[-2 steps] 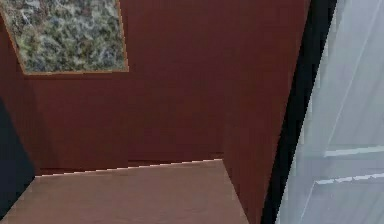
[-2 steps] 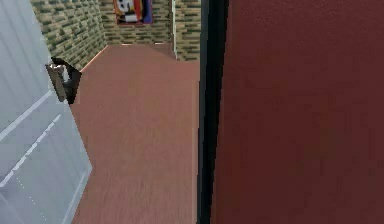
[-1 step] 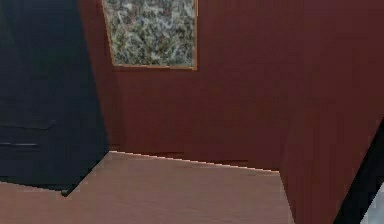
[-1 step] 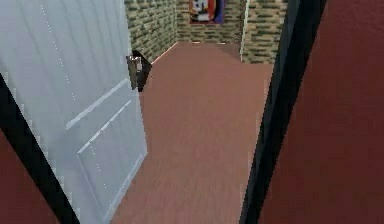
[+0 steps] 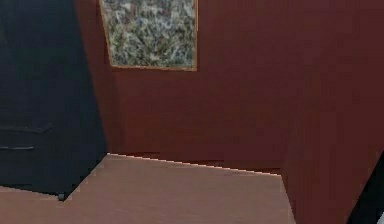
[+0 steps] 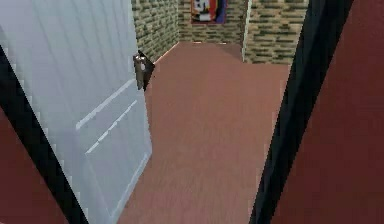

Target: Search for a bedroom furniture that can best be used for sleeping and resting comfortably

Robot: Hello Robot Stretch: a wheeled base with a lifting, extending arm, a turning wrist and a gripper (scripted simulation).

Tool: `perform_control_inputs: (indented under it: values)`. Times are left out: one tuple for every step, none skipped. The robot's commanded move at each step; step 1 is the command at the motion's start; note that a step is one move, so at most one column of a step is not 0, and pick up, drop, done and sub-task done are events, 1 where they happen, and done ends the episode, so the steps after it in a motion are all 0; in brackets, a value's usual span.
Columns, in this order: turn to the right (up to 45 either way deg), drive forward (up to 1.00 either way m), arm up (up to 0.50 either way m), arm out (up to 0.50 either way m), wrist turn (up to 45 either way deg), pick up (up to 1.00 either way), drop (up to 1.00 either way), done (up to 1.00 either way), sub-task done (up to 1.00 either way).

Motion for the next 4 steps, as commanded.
perform_control_inputs:
  values:
    - [45.0,0.00,0.00,0.00,0.0,0.00,0.00,0.00,0.00]
    - [45.0,0.00,0.00,0.00,0.0,0.00,0.00,0.00,0.00]
    - [6.0,0.00,0.00,0.00,0.0,0.00,0.00,0.00,0.00]
    - [3.0,0.00,0.00,0.00,0.0,0.00,0.00,0.00,0.00]
